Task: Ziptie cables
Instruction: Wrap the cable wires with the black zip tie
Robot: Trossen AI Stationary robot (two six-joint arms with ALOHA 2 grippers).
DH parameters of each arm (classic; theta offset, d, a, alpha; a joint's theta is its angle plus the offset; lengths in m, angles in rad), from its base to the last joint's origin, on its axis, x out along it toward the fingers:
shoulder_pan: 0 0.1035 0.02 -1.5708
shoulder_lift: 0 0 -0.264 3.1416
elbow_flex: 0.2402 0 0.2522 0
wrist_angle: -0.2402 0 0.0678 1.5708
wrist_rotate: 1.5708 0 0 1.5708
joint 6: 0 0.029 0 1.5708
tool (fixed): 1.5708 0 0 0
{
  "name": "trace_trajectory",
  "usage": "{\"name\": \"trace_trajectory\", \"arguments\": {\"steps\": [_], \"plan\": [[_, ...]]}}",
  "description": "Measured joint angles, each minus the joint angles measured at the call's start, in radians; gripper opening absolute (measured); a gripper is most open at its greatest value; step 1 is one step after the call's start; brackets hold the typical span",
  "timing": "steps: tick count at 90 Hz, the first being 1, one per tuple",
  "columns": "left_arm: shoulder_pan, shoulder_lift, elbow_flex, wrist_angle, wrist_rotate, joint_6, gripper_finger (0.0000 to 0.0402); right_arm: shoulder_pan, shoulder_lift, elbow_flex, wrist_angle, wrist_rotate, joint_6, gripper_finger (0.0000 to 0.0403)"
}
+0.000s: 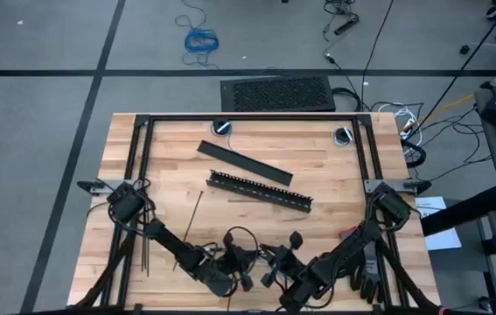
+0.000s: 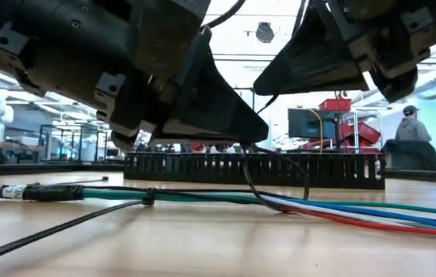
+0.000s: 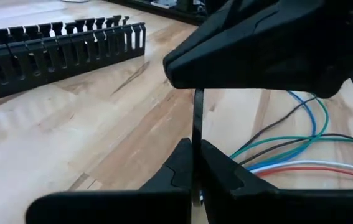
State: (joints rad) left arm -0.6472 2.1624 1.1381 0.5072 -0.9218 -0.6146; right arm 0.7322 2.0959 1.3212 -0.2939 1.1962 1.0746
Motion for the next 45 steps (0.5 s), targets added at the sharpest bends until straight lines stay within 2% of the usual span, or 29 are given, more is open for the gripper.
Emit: {"name": "trace_trajectory", "arguments": {"steps": [26,45], "plan": [[0.002,-0.002,0.001,0.003,-0.012,-0.007,0.0017,-0.023,-0.015,0.015,-0.121,0.02,-0.066,0.0],[0.001,-0.003,0.002,0.004,-0.012,-0.008,0.0017,-0.029,-0.017,0.101,-0.278,0.072,-0.09,0.0]]}}
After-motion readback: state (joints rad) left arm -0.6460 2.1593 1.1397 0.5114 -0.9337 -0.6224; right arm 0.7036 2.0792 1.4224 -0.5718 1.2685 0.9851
